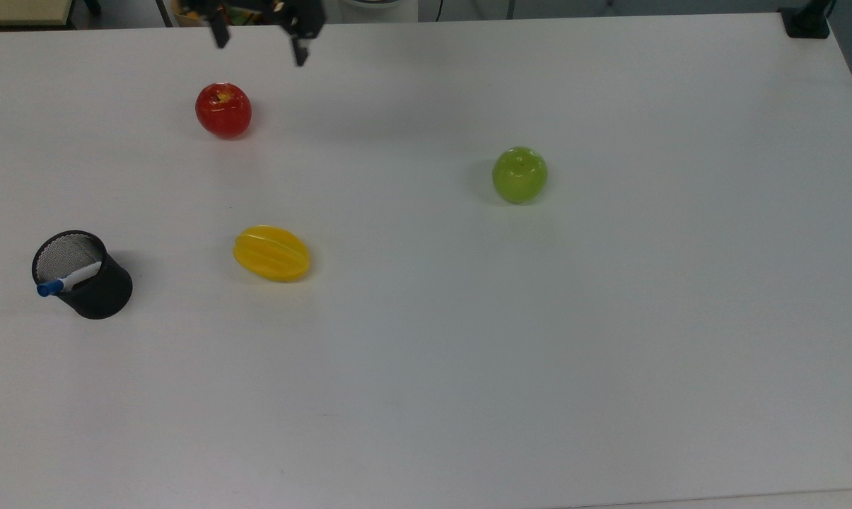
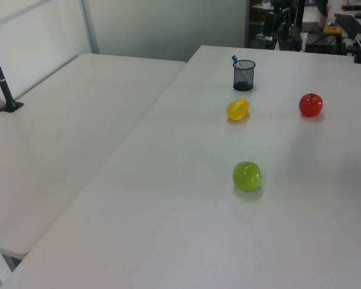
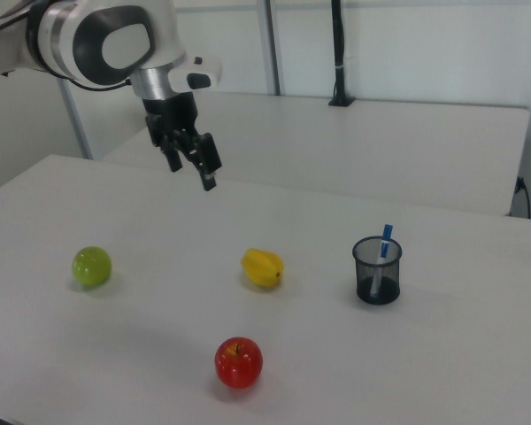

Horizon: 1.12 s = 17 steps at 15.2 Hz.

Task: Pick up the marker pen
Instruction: 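Move the gripper over the black mesh pen cup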

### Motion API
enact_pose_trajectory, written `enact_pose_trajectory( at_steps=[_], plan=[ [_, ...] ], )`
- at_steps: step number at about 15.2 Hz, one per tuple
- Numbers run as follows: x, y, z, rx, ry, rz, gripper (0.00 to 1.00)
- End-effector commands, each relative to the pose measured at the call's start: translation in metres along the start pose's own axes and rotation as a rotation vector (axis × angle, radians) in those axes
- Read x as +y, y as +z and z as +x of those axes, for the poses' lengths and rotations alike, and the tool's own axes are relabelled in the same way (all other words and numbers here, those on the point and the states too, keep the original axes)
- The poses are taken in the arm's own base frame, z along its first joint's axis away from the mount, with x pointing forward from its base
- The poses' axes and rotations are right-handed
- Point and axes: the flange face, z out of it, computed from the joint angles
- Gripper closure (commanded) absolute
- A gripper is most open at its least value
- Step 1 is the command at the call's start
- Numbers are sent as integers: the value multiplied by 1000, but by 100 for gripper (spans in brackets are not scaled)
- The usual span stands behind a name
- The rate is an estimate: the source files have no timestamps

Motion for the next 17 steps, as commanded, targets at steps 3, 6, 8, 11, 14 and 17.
enact_pose_trajectory(
  at_steps=[3,6,8,11,14,17],
  plan=[
    [70,43,66,241,126,-8,0],
    [106,79,95,364,175,-24,0],
    [135,96,109,464,207,-41,0],
    [171,119,120,575,193,-77,0],
    [185,145,128,638,181,-101,0],
    [198,157,143,667,187,-116,0]
  ],
)
